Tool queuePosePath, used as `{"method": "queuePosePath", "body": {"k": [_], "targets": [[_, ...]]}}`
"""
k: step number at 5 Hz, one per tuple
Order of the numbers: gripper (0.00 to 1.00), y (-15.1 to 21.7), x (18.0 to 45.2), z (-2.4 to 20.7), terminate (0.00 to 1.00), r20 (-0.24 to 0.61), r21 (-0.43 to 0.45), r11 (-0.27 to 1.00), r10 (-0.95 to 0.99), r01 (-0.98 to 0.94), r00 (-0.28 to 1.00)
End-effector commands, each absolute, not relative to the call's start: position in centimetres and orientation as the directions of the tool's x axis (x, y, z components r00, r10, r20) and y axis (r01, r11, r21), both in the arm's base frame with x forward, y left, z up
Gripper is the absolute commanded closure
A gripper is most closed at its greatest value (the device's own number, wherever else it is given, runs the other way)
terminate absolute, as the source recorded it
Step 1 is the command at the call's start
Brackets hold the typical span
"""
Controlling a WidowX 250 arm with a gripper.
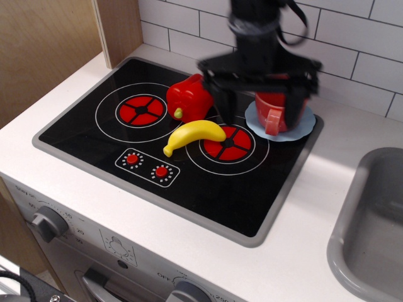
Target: Take cup off plate
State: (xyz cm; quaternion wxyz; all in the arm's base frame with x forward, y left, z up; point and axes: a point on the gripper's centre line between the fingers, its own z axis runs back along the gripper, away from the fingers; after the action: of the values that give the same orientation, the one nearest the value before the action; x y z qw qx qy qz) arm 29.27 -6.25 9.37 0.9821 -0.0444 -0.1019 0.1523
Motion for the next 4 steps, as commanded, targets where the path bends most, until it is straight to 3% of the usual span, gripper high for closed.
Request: {"method": "queuePosePath", "body": {"k": [1,4], "targets": [[0.0,-7.5,30.4,8.0,0.0,0.241,-0.13,0.96,0.275,-0.25,0.931],[0.0,-7.5,32.3,7.7,0.0,0.281,-0.099,0.972,0.232,-0.212,0.931]]}}
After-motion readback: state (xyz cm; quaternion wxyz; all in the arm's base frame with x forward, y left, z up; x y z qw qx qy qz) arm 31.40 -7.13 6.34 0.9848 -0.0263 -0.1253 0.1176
